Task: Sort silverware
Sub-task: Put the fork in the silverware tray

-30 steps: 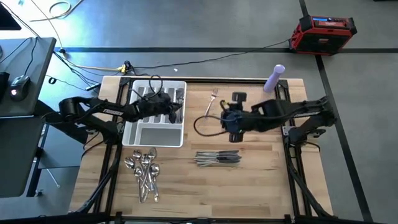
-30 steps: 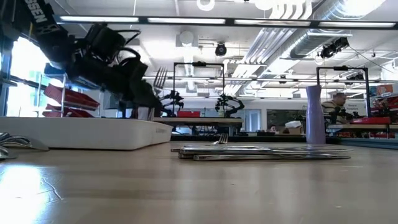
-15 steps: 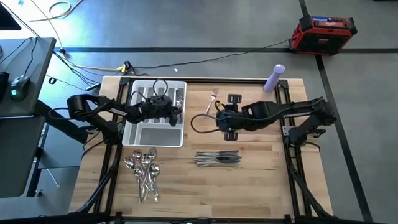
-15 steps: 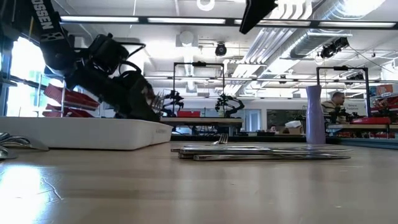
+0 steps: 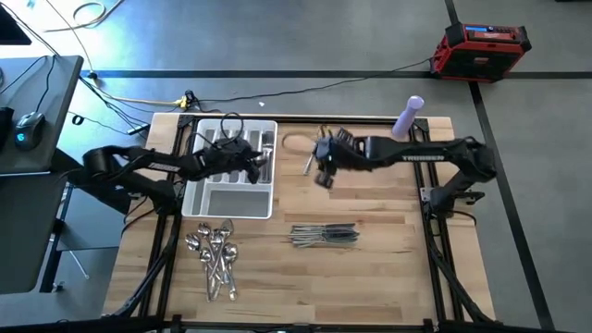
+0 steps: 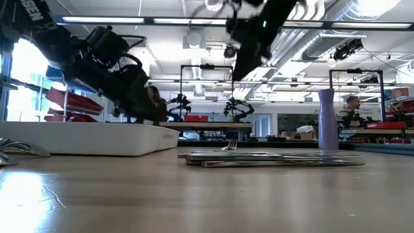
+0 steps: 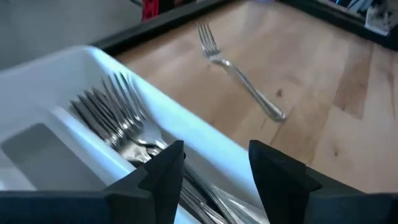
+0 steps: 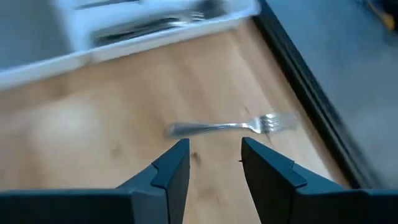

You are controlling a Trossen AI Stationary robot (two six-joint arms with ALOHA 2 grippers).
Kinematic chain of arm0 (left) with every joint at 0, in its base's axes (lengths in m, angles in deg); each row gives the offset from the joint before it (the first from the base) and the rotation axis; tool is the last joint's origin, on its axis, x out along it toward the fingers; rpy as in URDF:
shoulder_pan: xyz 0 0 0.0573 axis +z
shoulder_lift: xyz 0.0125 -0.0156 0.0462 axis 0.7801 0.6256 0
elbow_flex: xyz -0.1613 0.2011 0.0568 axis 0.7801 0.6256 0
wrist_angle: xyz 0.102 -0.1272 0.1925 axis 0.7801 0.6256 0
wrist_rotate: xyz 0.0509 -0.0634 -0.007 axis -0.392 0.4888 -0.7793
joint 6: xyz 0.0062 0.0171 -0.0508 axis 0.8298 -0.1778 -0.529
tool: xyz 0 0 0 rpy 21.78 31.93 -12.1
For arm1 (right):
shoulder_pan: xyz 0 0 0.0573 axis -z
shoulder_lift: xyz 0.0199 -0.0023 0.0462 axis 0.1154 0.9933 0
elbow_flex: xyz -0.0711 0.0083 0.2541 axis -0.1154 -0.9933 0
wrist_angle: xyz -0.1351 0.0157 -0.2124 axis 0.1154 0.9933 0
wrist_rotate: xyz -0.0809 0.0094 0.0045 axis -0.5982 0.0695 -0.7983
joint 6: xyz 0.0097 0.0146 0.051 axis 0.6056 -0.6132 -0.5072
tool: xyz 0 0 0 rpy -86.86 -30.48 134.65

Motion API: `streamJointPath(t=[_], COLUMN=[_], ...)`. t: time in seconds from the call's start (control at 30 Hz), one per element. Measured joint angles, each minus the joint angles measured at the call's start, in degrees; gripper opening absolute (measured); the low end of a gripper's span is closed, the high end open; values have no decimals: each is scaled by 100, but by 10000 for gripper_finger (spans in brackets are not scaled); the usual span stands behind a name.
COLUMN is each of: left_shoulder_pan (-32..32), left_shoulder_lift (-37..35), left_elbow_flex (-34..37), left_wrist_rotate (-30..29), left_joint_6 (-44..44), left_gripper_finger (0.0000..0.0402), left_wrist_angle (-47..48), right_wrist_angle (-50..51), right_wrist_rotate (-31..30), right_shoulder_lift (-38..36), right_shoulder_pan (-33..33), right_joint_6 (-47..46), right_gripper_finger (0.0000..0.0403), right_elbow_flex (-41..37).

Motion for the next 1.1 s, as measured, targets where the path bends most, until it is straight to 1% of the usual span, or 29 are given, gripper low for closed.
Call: streamJointPath(t=[0.03,0.07,0.17,0.2,0.27,0.37,0.47,0.57,0.67,0.73,0.8,0.9,0.97,1.03,1.1], left_shoulder_pan=[-8,-20,-61,-73,-76,-76,-78,-80,-80,-80,-80,-80,-88,-117,-140], left_shoulder_lift=[-160,-312,-701,-798,-978,-1155,-1211,-1215,-1215,-1217,-1217,-1217,-1217,-1217,-1217], left_elbow_flex=[2,1,0,0,1,0,0,2,2,0,2,0,2,0,0], left_wrist_rotate=[-12,-16,-37,-40,-42,-62,-69,-77,-78,-105,-105,-45,27,46,48], left_joint_6=[0,0,2,2,36,98,98,102,103,103,101,97,90,93,94], left_gripper_finger=[161,160,158,158,158,158,158,158,158,158,158,158,158,158,158], left_wrist_angle=[74,115,248,236,227,253,347,399,433,421,426,440,441,445,432], right_wrist_angle=[-305,-567,-1088,-1315,-1525,-1310,-692,-168,-42,-8,199,752,1127,1113,968], right_wrist_rotate=[100,382,1934,2290,2615,2634,2425,2381,2337,2192,2185,2111,1886,1819,1963], right_shoulder_lift=[11,41,256,368,629,1106,1606,2031,2383,2579,2772,3085,3240,3325,3408], right_shoulder_pan=[204,421,1046,1206,1423,1616,1722,1783,1775,1768,1777,1790,1762,1744,1740], right_joint_6=[-120,-211,-415,-463,-439,-430,-536,-792,-1021,-1242,-1529,-1650,-1647,-1658,-1674], right_gripper_finger=[128,128,128,129,135,157,192,228,252,254,249,233,220,207,195], right_elbow_flex=[-119,-191,-213,-213,-189,38,305,684,1043,1286,1520,1839,1992,2068,2071])
